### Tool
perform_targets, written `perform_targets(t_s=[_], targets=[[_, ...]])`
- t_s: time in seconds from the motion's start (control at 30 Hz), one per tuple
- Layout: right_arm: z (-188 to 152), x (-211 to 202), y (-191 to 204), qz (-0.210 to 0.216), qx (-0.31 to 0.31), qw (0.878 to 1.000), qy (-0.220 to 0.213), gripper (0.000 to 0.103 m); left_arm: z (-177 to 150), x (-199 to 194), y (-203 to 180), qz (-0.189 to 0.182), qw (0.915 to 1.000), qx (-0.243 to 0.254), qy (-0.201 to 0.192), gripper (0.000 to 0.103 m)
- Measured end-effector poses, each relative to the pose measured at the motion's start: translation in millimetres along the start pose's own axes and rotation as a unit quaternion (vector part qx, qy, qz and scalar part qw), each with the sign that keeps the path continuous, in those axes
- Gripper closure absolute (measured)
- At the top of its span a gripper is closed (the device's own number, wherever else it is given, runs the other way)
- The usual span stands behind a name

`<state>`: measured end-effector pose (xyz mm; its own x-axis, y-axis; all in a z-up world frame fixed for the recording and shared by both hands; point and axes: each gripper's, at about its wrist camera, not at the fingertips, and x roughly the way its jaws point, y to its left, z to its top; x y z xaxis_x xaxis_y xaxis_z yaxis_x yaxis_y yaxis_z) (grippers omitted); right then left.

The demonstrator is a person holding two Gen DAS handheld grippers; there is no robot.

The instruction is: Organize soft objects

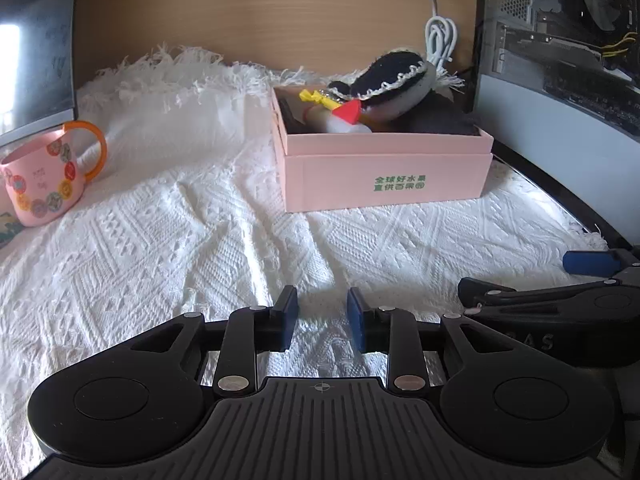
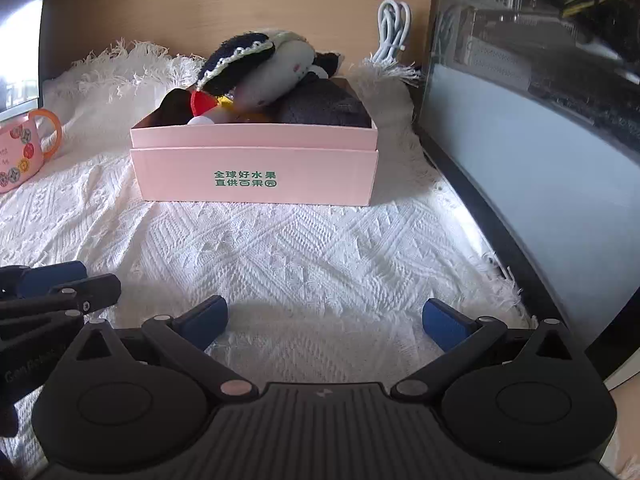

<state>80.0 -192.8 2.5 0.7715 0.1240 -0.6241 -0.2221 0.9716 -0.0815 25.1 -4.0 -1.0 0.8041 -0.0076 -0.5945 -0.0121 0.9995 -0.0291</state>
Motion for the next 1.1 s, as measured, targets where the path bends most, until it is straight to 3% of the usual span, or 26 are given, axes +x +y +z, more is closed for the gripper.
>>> perform_targets(t_s=[0.13,1.1], targets=[[2,4,-14,0.024,0.037,0.999,0.010,0.000,0,0,0,0.001,1.0000,0.002,0.000,0.072],[2,4,-12,0.020,0.031,0.999,0.010,0.000,0,0,0,0.001,1.0000,0.006,0.001,0.072]])
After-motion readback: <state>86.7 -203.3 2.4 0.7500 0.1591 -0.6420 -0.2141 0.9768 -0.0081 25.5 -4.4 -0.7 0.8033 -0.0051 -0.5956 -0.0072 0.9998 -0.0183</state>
